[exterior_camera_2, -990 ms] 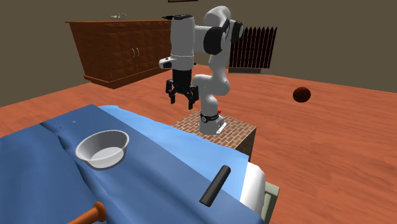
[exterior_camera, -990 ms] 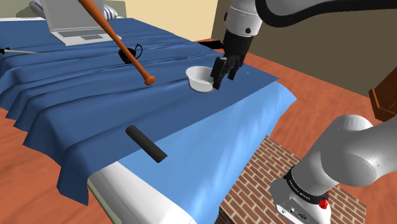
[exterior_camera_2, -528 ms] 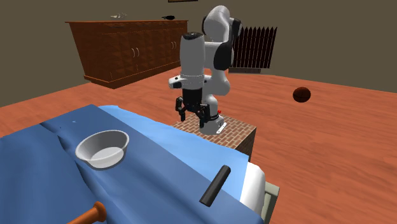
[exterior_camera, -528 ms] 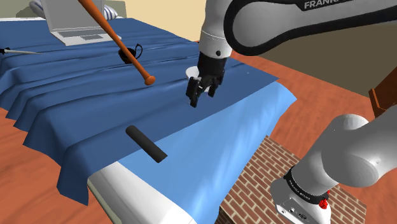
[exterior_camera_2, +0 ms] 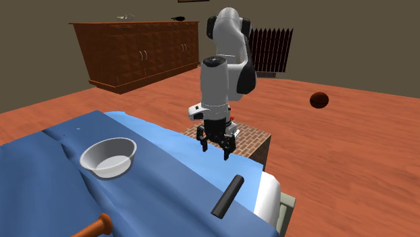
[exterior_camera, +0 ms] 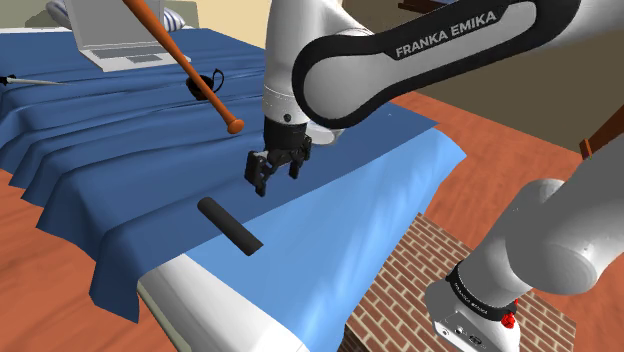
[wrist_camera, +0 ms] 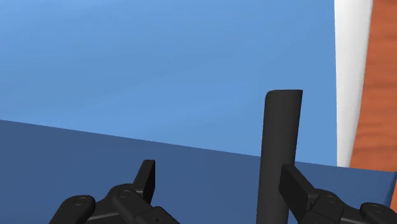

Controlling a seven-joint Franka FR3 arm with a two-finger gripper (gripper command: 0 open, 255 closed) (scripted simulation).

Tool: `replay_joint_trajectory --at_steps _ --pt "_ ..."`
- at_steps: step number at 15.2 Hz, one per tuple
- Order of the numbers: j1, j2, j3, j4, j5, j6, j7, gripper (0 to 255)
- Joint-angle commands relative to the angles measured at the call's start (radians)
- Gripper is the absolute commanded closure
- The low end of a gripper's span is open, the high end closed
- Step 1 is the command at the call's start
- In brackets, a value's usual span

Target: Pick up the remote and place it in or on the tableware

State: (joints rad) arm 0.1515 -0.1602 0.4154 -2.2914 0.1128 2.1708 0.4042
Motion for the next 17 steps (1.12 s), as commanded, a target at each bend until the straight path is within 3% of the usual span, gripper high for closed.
replay_joint_trajectory --at_steps 1,7,17 --pt "0.007 0.074 0.025 0.033 -0.017 0.039 0.049 0" --pt "0.050 0.299 0.065 0.164 -0.103 0.118 0.197 0" --pt "0.069 0.376 0.054 0.140 -0.148 0.211 0.231 0"
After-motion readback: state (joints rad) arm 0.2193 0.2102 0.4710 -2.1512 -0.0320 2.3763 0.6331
